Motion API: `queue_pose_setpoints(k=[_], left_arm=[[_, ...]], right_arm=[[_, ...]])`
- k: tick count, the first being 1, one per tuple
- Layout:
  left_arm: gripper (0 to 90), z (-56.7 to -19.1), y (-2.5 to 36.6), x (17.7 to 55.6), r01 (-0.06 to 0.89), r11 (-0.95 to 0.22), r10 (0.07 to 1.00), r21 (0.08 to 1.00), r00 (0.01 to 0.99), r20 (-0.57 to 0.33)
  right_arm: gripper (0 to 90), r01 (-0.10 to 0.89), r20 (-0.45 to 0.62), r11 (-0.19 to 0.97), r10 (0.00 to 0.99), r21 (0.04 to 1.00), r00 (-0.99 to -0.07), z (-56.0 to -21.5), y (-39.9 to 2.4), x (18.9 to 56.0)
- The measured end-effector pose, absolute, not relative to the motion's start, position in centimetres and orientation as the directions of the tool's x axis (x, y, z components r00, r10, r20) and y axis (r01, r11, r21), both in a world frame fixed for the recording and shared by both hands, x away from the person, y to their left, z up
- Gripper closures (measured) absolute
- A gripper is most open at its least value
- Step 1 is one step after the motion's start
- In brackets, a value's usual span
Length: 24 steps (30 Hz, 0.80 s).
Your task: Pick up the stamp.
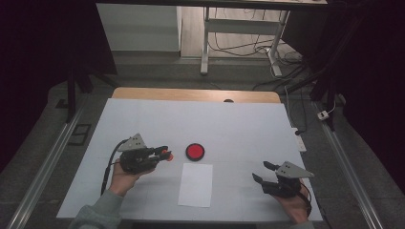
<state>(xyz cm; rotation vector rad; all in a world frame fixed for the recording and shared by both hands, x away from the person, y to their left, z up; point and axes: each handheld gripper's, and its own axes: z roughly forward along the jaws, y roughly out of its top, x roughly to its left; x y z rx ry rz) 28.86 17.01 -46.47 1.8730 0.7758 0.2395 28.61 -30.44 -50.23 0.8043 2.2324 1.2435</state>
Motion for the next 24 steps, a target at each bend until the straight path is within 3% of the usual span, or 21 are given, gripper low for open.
queue_pose_setpoints(k=[24], left_arm=[[72.3,-46.4,13.5,27.9,0.378,-0.284,0.532,0.881,0.827,-0.183]], right_arm=[[34.9,0.267,-0.107,0.435,0.665,0.860,-0.740,-50.5,-29.9,28.8]])
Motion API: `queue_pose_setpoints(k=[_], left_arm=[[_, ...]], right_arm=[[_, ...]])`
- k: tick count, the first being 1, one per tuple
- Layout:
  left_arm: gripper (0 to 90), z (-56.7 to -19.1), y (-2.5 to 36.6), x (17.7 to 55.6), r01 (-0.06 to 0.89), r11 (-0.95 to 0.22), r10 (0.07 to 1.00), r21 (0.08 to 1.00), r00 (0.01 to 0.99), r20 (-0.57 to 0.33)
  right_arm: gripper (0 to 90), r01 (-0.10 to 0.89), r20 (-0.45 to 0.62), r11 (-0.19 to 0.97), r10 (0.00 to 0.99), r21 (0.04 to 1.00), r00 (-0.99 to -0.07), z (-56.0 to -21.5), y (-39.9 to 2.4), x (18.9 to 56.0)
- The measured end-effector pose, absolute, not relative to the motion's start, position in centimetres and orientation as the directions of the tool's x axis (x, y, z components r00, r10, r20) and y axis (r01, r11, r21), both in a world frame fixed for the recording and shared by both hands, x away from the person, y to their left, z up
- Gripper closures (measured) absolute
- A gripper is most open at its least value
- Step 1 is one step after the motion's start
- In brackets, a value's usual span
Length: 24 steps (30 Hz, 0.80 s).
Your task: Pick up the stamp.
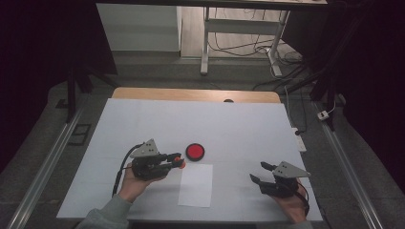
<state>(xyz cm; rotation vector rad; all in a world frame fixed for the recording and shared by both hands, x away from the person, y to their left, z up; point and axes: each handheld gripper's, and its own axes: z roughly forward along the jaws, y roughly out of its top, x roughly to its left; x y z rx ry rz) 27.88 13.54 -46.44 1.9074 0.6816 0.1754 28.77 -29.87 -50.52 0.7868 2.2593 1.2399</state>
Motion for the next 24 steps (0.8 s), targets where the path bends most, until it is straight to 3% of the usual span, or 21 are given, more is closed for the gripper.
queue_pose_setpoints(k=[24], left_arm=[[72.2,-48.0,9.7,27.9,0.392,-0.340,0.492,0.855,0.849,-0.194]], right_arm=[[34.9,0.264,-0.114,0.446,0.659,0.855,-0.743,-50.7,-29.6,28.8]])
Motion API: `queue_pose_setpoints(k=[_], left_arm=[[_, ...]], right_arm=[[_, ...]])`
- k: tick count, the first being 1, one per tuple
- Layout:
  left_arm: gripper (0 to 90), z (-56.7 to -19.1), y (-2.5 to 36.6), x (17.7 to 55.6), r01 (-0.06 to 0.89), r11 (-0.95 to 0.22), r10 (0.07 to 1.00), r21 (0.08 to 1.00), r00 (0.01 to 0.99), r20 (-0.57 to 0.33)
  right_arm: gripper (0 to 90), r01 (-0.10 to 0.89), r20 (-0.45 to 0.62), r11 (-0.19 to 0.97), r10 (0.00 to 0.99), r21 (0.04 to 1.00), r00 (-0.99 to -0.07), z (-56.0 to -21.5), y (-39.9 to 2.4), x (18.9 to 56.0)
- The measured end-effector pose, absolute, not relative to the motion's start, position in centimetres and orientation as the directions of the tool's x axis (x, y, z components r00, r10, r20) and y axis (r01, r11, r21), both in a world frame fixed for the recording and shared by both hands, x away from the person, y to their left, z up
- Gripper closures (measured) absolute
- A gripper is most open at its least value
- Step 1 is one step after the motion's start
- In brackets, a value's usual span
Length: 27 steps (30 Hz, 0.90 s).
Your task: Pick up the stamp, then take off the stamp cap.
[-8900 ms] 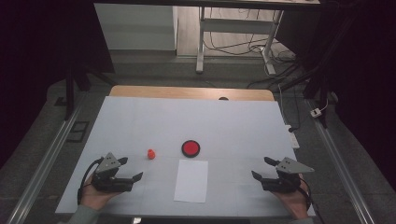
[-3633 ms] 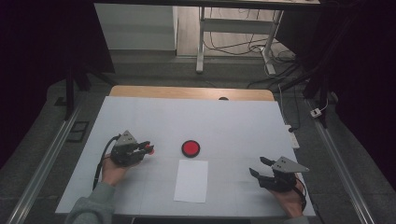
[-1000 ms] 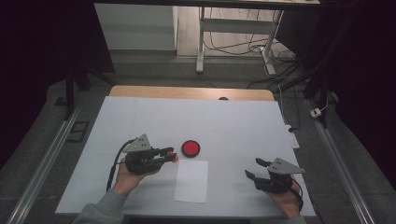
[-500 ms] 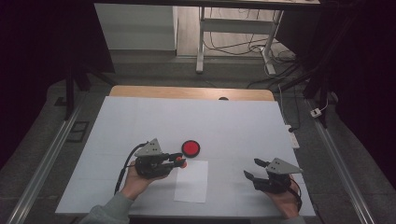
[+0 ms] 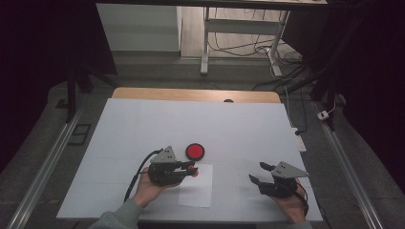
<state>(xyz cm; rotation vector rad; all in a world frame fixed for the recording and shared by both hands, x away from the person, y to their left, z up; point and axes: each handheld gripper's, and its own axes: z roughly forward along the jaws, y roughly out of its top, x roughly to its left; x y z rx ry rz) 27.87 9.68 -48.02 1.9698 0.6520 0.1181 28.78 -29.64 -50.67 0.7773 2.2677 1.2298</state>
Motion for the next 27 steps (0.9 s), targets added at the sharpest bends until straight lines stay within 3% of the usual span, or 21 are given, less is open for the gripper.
queue_pose_setpoints(k=[27], left_arm=[[72.2,-48.5,9.7,29.3,0.400,-0.328,0.490,0.856,0.847,-0.208]], right_arm=[[34.1,0.284,-0.091,0.446,0.652,0.849,-0.753,-50.4,-28.5,29.1]])
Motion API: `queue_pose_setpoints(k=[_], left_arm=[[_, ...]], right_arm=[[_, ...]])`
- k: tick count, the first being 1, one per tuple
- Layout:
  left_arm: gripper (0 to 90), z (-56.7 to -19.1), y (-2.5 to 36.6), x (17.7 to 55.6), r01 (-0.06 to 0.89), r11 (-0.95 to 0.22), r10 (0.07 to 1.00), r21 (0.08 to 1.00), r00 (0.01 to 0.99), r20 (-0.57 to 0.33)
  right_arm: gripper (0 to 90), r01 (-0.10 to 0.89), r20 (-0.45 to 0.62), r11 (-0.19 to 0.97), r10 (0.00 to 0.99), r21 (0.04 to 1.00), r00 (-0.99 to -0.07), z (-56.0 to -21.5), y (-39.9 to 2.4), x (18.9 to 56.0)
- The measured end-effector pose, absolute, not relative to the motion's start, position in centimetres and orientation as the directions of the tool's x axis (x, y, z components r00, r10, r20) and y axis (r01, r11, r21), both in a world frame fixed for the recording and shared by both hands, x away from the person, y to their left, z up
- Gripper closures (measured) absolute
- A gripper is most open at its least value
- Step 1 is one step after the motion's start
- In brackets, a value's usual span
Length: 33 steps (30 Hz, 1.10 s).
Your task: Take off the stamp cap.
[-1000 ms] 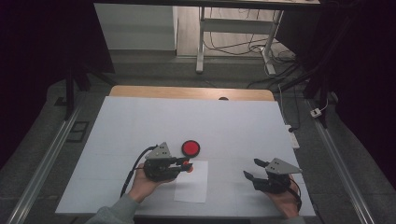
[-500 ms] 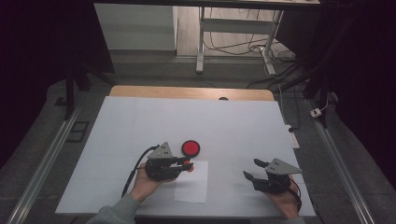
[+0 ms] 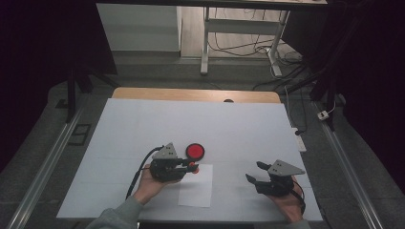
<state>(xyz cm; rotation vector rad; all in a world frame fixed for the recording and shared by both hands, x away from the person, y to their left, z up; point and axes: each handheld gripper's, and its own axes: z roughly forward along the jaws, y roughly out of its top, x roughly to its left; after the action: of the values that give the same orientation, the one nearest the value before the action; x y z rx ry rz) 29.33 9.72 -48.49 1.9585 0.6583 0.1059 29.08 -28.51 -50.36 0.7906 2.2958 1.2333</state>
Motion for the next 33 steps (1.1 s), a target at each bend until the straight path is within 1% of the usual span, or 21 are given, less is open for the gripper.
queue_pose_setpoints(k=[11,16,28,33], left_arm=[[72.2,-48.6,9.7,29.3,0.387,-0.354,0.496,0.851,0.850,-0.180],[72.2,-48.6,9.7,29.2,0.384,-0.354,0.501,0.853,0.848,-0.174],[72.2,-48.6,9.5,29.0,0.368,-0.366,0.498,0.854,0.853,-0.154],[72.2,-48.5,9.8,29.1,0.377,-0.343,0.496,0.860,0.850,-0.175]], right_arm=[[34.2,0.258,-0.097,0.449,0.629,0.855,-0.771,-50.1,-27.0,29.5],[34.3,0.260,-0.069,0.424,0.621,0.868,-0.781,-49.9,-26.3,29.4],[34.5,0.232,-0.083,0.450,0.578,0.863,-0.812,-49.6,-24.6,28.8],[34.5,0.229,-0.087,0.455,0.574,0.860,-0.814,-49.4,-24.0,28.4]])
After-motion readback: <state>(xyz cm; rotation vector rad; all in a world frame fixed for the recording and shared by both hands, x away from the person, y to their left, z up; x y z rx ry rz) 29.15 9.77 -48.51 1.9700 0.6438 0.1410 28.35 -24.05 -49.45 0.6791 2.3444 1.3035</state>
